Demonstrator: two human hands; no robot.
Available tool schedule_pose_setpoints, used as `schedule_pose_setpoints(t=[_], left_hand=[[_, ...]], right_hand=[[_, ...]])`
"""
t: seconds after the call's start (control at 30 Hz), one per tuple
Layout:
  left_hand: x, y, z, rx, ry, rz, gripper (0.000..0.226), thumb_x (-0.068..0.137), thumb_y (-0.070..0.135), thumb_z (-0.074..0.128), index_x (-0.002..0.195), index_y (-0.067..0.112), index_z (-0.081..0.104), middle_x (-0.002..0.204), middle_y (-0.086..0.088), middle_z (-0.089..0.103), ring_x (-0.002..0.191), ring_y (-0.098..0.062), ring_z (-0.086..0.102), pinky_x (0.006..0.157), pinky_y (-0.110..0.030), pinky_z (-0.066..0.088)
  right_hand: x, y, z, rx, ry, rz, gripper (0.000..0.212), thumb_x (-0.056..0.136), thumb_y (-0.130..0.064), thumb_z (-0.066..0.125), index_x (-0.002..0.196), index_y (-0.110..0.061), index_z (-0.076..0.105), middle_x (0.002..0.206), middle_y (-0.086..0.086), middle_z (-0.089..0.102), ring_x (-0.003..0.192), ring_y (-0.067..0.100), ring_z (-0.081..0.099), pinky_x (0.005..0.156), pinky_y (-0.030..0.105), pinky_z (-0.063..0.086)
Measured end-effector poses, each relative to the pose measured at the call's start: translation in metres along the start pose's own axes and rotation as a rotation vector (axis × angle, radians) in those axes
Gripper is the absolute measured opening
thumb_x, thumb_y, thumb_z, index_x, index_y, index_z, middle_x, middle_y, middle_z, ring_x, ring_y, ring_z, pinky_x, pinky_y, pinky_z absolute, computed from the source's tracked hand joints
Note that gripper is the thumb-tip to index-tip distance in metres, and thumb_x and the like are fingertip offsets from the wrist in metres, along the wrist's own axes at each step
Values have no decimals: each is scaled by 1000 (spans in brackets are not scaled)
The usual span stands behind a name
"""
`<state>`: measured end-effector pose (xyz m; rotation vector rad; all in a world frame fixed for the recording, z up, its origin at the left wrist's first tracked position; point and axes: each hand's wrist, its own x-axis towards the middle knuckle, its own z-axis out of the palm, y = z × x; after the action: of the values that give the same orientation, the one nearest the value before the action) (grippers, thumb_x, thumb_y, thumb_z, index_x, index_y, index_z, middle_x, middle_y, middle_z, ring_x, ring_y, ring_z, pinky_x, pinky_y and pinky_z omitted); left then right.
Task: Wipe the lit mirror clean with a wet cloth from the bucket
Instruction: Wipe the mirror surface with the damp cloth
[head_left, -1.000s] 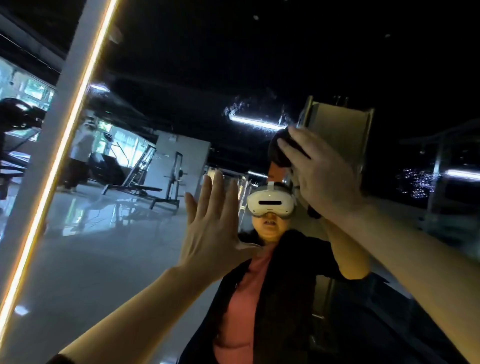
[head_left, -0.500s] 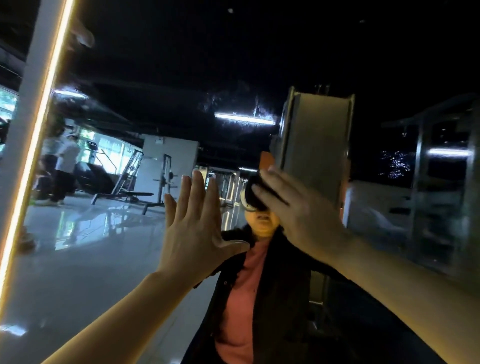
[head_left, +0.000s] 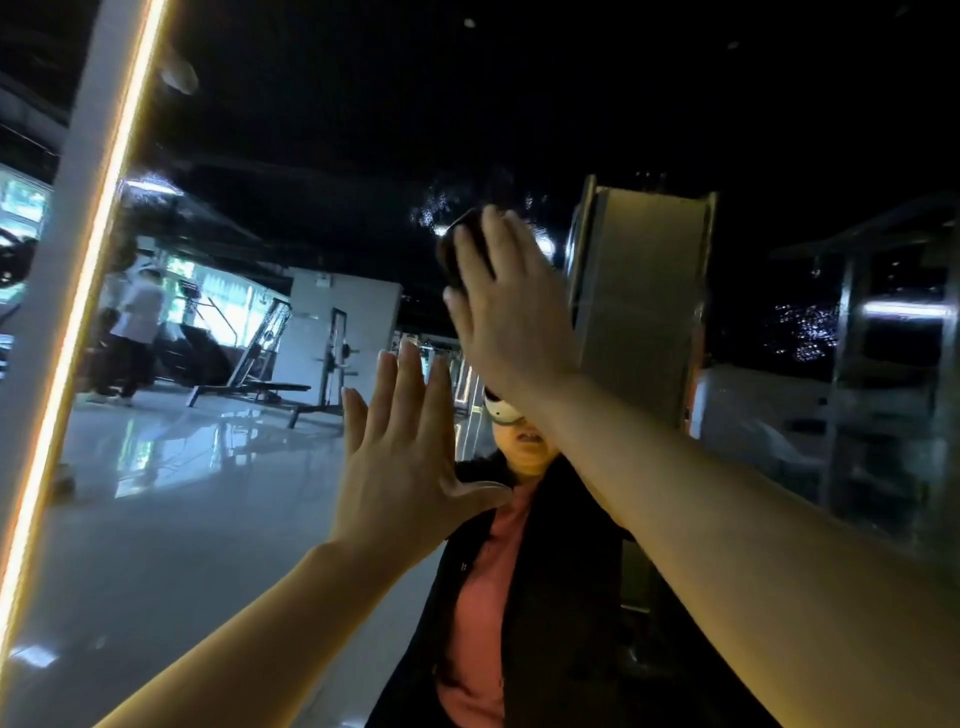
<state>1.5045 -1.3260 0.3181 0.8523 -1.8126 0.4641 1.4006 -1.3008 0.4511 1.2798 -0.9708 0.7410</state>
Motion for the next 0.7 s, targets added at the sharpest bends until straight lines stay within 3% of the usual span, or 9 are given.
schedule_pose_setpoints(t=[0.07, 0.13, 0.2, 0.27, 0.33, 0.4, 0.57, 0.63, 0.7], left_hand=[[-1, -2, -1, -4, -9, 17, 124, 66, 90, 34, 157, 13, -1, 164, -14, -7, 150, -30, -12, 119, -58, 5], [-3, -6, -2, 13, -25, 31, 123, 68, 90, 32, 157, 12, -1, 164, -14, -8, 150, -30, -13, 119, -58, 6], [-5, -11, -1, 8, -24, 43, 123, 70, 89, 34, 156, 10, -3, 163, -14, -11, 150, -29, -13, 119, -57, 4], [-4, -12, 2, -19, -6, 57, 124, 70, 86, 45, 156, 11, -4, 163, -12, -13, 150, -28, -14, 120, -56, 1], [-5, -14, 4, -64, 30, 66, 128, 69, 80, 60, 157, 13, -3, 164, -10, -12, 150, -25, -14, 121, -56, 3], [-10, -19, 5, -129, 87, 57, 128, 67, 74, 68, 157, 12, 0, 165, -10, -6, 151, -24, -10, 120, -57, 10], [-40, -39, -1, -188, 219, -211, 122, 66, 85, 48, 155, 14, 3, 162, -13, 6, 150, -24, -3, 117, -55, 10], [-51, -48, -2, -220, 158, -340, 127, 62, 90, 40, 155, 15, -2, 163, -11, -2, 149, -16, -15, 118, -51, 2], [-58, -56, -4, -246, 58, -422, 139, 55, 98, 39, 154, 16, -14, 161, -3, -22, 144, -11, -31, 120, -44, -9]], right_hand=[[-17, -17, 3, -7, -92, -272, 44, 102, -26, 43, 141, -6, 51, 146, 20, 47, 137, 37, 41, 114, 47, 36], [-30, -8, -3, 9, -115, -405, 43, 98, -13, 37, 137, -5, 56, 143, 21, 50, 135, 37, 44, 115, 45, 34], [-28, 18, -9, 26, -54, -326, 43, 92, -2, 48, 134, -2, 57, 142, 22, 52, 133, 39, 47, 113, 46, 34], [-11, 44, -14, 10, 16, -101, 49, 88, 4, 60, 136, -2, 55, 144, 22, 49, 134, 40, 46, 110, 46, 39], [16, 57, -16, -17, 58, 85, 48, 93, 0, 60, 140, -3, 49, 147, 21, 45, 137, 38, 42, 110, 44, 42], [45, 49, -11, -29, 75, 107, 44, 98, -4, 56, 141, -3, 48, 147, 21, 44, 138, 37, 41, 111, 43, 42], [63, -13, 14, 46, -34, -113, 45, 99, -15, 55, 142, -4, 48, 149, 19, 44, 140, 36, 37, 115, 42, 32], [33, -38, 20, 89, -68, -281, 47, 92, -6, 64, 138, -3, 54, 144, 20, 49, 136, 37, 43, 114, 42, 31], [-8, -59, 20, 136, -124, -448, 49, 85, 0, 65, 133, -4, 59, 139, 19, 54, 133, 36, 48, 113, 39, 27]])
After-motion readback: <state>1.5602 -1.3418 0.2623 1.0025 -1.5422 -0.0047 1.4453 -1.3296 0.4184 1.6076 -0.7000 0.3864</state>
